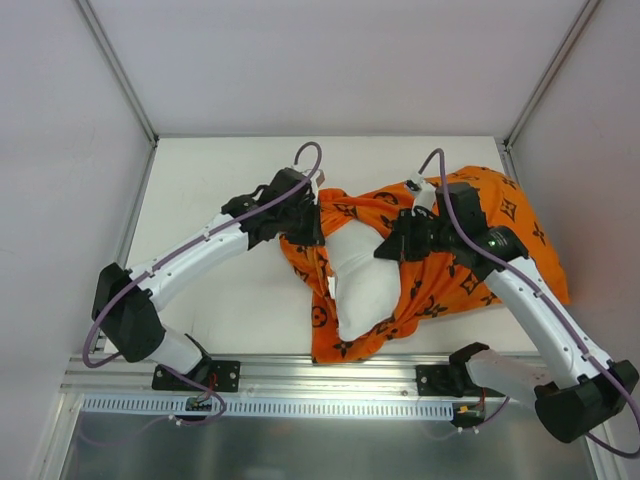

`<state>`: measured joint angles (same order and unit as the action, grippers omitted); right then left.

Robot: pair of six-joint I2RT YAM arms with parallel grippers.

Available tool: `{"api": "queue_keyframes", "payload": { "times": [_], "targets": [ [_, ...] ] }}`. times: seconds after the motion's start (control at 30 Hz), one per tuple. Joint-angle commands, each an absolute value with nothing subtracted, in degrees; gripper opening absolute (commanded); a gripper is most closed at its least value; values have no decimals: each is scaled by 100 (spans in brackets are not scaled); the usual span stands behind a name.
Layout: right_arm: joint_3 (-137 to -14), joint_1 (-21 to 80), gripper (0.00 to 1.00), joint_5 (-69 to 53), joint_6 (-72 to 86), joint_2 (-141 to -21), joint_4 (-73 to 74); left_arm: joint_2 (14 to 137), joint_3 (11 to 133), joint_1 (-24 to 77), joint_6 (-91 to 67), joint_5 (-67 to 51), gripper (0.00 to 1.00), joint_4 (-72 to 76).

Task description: Remove the pillowcase from the pillow

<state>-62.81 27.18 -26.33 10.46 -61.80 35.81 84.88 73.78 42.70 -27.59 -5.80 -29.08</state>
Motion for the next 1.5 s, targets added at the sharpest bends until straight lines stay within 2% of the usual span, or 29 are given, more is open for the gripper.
{"api": "queue_keyframes", "payload": {
  "times": [0.0,0.03,0.23,0.47,0.63,0.87,0.9,0.93,0.97,1.0,1.03,1.3,1.4,1.47],
  "targets": [
    [-6759,2804,1,-3489,423,-5504,3813,8402,7532,3780,-2917,-245,3,-2936],
    [-6750,2804,1,-3594,335,-5432,3901,8420,7541,3562,-3005,-324,0,-2927],
    [-6452,2804,1,-4103,62,-4870,4113,8745,7804,3200,-3164,-422,0,-2874],
    [-6302,2804,1,-4438,-342,-4193,4552,9192,8366,2313,-3419,-826,0,-2856],
    [-6276,2804,1,-4298,-536,-4096,5097,9798,9016,2039,-3603,-1299,0,-2786],
    [-6223,2804,1,-4271,-343,-4104,4774,10626,9396,2030,-3411,-1933,0,-2786],
    [-6223,2804,1,-4280,-308,-4122,4685,10643,9326,2022,-3358,-2029,10,-2786],
    [-6214,2804,1,-4280,-177,-4157,4450,10583,9308,1995,-3305,-2291,52,-2795],
    [-6196,2804,1,-4411,-124,-4201,4299,10504,9290,1978,-3218,-2355,72,-2786],
    [-6179,2804,1,-4421,-62,-4323,4185,10399,9281,1917,-3182,-2347,83,-2795],
    [-6170,2804,1,-4430,-9,-4411,3975,10128,9273,1855,-3164,-2321,98,-2795],
    [-6178,2847,1,-4544,852,-5290,2664,8730,9774,879,-2804,-1969,99,-3971],
    [-6222,3102,1,-4264,1062,-5677,2305,8098,9188,984,-3075,-2451,96,-4017],
    [-6284,3155,1,-4088,1256,-6002,2032,7762,8661,1361,-3234,-2348,96,-4017]
  ]
}}
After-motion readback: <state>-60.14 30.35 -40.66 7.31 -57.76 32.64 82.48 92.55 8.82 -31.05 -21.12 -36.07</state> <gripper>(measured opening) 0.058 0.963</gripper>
